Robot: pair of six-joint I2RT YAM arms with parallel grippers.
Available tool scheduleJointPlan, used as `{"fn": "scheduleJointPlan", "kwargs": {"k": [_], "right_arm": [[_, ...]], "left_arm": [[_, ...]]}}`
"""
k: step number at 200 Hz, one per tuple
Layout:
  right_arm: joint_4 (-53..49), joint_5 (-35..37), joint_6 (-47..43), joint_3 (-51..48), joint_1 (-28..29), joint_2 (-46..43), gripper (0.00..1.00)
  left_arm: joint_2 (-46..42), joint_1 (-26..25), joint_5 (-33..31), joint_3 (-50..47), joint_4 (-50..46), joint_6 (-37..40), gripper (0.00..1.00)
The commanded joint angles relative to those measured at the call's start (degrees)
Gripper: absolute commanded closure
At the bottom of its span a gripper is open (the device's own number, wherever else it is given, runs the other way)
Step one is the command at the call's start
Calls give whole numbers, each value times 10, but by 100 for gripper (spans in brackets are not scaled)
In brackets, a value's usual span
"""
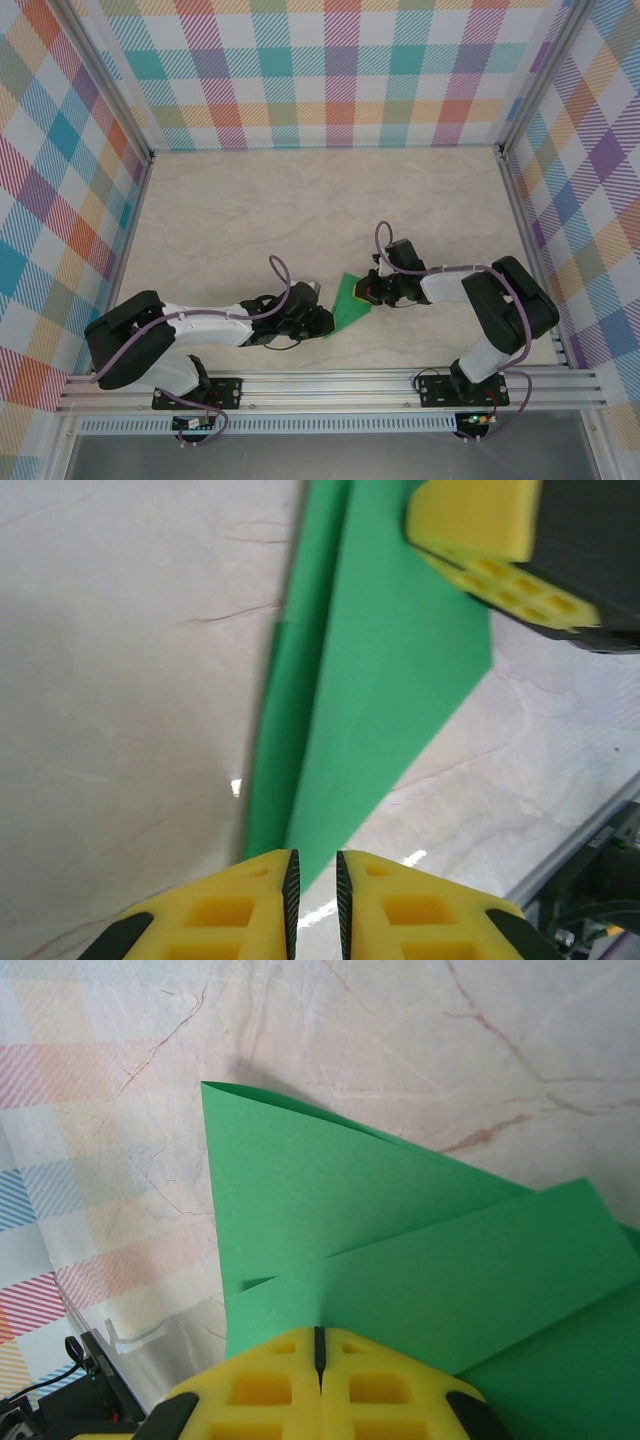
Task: Fold a paper plane with a square sheet of paper (pick it up from the middle)
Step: Fourth fold the wing at the center of the table.
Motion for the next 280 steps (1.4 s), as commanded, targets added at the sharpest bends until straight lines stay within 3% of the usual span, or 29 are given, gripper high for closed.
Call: {"fn": "scheduleJointPlan", "kwargs": {"k": [1,83,167,230,260,280], "right_arm": [[-42,52,-10,-2,-1,9,98],[-45,52,-13,-1,-1,17,98],[-54,58,-13,1,-1,15,98],[-70,40,-14,18,-1,-12,97],[-114,43,-18,38,-1,-71,94],[-159,64,-21,43,-1,-124,92]], "left_arm": [[-6,-10,5,19,0,11,80],[48,-18,18,3,23,-10,80],[3,-36,17,-62,-9,-22,80],[-113,-36,-66,-38,-127,1,79],[-142,-30,-113,-2,-176,31,78],[-132,-17,-111,21,-168,49,76]]}}
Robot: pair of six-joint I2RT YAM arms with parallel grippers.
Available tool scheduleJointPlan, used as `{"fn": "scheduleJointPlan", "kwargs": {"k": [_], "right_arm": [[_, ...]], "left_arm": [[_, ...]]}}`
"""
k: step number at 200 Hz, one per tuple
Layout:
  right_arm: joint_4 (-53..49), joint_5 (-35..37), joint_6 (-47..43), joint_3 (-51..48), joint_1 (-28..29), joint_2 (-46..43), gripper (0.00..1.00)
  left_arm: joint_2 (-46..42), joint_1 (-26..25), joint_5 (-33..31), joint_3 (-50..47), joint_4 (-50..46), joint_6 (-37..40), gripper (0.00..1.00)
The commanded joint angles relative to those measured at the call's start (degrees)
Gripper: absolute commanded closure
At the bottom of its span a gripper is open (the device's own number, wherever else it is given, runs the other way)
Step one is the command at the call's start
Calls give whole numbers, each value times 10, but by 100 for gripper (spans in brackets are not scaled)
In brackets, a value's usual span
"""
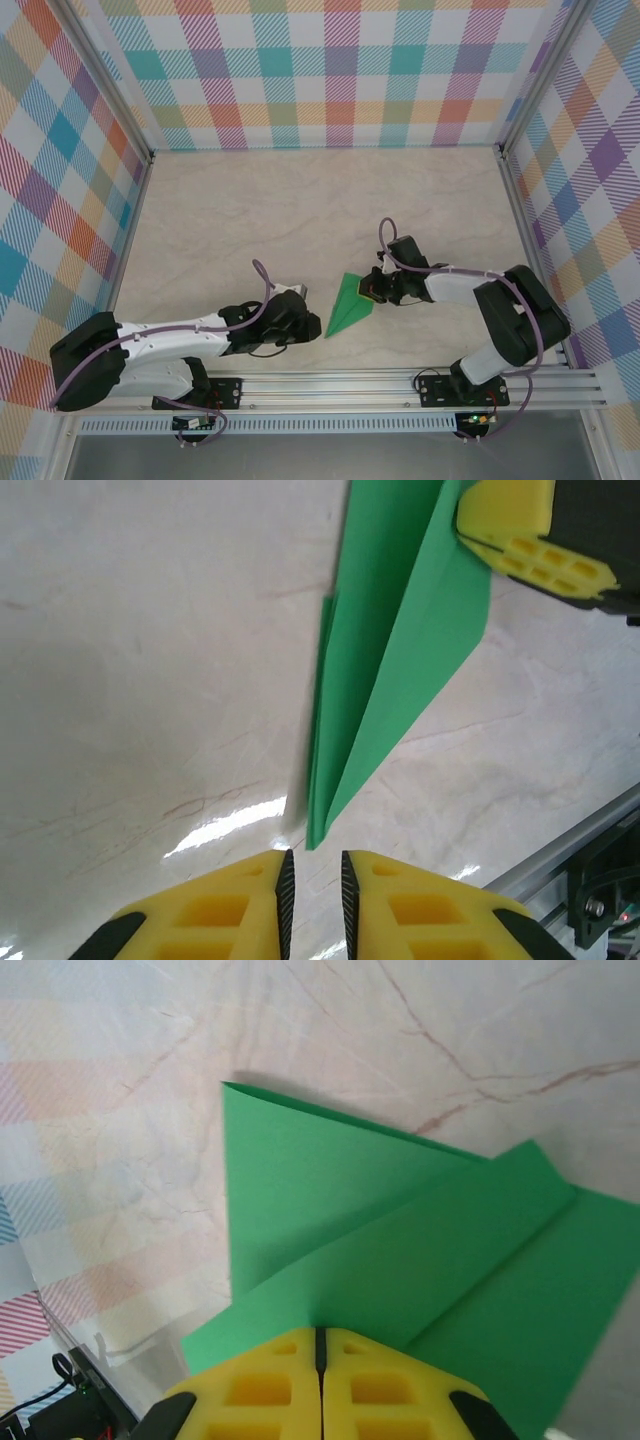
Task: Fold a paper plane with a square sheet of paper (pick it up from the middle)
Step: Fourth fold the wing at the center of the table, then turn over the paper at the center of the table.
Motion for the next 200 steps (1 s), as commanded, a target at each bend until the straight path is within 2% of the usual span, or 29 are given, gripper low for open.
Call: {"fn": "scheduleJointPlan", "kwargs": {"k": [1,38,53,83,138,200], "right_arm": [[-69,31,-17,24,-1,-64,92],[-150,84,1,-10,-1,-172,85],[-154,86,20,-37,-1,-218,74],[-175,86,33,-71,-1,-274,66],[-122,35,38,-79,2,-215,67],[-86,19,38,-67,4,-147,67]], "left_arm": [[5,12,-28,34,-29,35,76],[78,29,-16,97,-28,75,71],[111,34,-17,120,-31,88,67],[178,44,-19,167,-53,113,61],[262,51,-15,218,-73,129,59],[282,54,-21,226,-87,135,65]]}}
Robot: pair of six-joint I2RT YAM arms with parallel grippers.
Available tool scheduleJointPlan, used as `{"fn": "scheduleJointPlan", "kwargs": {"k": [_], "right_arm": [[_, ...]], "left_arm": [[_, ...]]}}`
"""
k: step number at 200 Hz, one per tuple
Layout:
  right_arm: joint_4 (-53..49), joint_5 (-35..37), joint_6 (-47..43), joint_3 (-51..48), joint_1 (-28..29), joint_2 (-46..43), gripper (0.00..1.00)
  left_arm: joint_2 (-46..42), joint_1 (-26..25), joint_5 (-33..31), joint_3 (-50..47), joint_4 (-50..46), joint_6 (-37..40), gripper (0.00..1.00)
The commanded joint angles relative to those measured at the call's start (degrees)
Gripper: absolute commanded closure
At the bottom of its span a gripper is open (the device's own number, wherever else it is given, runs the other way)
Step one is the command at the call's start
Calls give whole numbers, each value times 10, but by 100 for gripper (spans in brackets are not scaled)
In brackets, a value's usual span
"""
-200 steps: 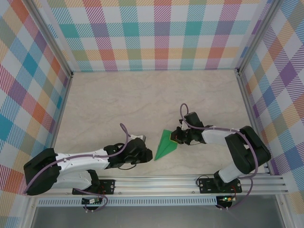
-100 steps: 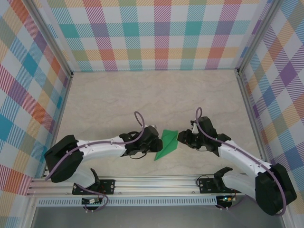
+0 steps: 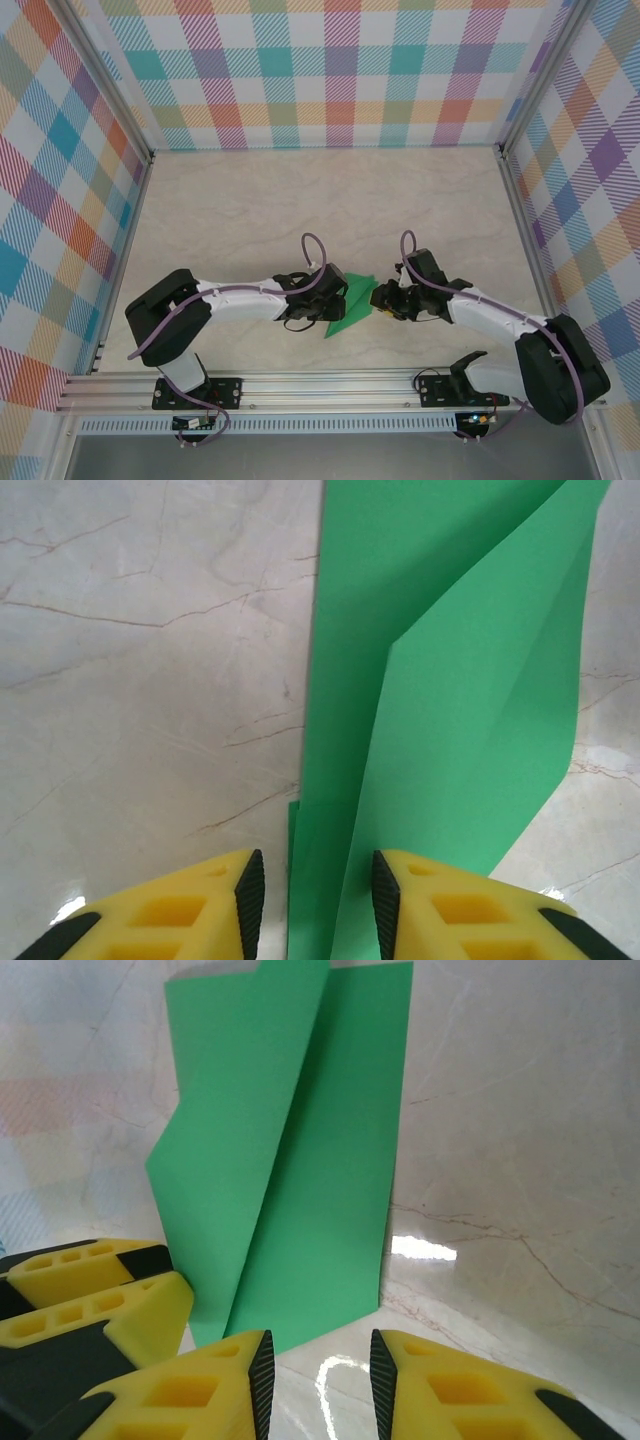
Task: Fold a paper plane with a square sheet of paper (pick it up from the middle)
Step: Turn over the paper at the center of the table.
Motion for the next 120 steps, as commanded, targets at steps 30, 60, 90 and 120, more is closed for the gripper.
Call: {"fn": "scheduleJointPlan", "kwargs": {"k": [30,60,90,120], "right_arm": [[46,-25,9,8,4,45,67],[57,-25,10,12,4,63,67],[64,-25,8,16,5,84,67],[80,-31,9,18,5,105,67]], "left_arm": [[22,12,-7,11,-14,11,67],[30,14,0,9,-7,8,68],[34,15,4,9,-3,9,68],[33,16,8,9,-3,10,70]]}}
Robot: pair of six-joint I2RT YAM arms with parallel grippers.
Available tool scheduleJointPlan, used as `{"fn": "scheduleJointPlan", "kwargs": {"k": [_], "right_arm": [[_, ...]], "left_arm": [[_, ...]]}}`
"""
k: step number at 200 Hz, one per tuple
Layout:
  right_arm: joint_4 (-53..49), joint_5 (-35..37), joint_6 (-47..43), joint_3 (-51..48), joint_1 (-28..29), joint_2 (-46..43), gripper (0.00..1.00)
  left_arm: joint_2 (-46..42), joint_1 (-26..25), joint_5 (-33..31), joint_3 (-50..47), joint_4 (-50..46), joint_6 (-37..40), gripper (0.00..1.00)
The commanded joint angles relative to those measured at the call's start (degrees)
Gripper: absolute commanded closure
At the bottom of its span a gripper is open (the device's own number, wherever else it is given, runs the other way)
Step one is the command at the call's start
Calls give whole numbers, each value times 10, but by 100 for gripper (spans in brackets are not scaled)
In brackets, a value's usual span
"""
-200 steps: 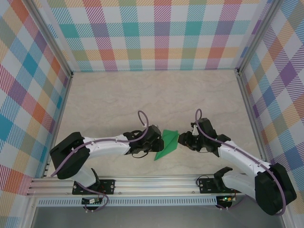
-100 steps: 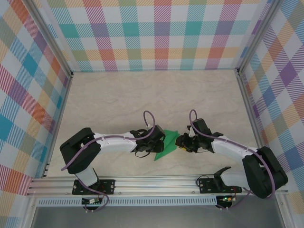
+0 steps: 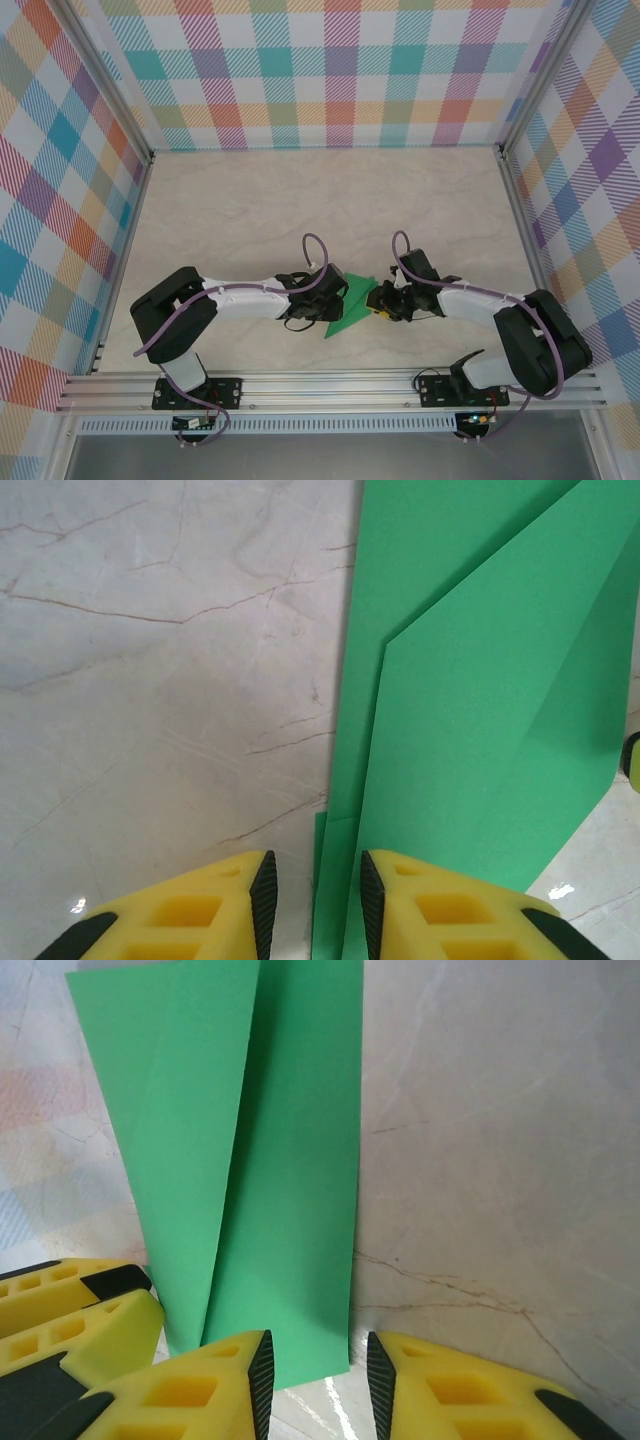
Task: Fold a paper plane with a square sheet of paper (pick it up from the middle)
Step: Turn over the paper at the center of the table.
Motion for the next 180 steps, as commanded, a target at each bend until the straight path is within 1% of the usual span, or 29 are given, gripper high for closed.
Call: {"fn": "scheduleJointPlan", "kwargs": {"k": [1,36,66,92,180], "right_arm": [[30,-12,3,12,5,20,67],[50,-29,4,14,5,31,69],[51,-30,7,17,6,28,70],[48,-31,8,20,5,27,73],[50,-30,13,18,6,13,73]], "left_arm": [[16,10,6,8,-3,8,70],[15,10,8,7,-4,8,72],[15,11,11,8,-4,9,73],[17,11,14,9,-2,10,73],[24,11,24,13,1,11,75]]}}
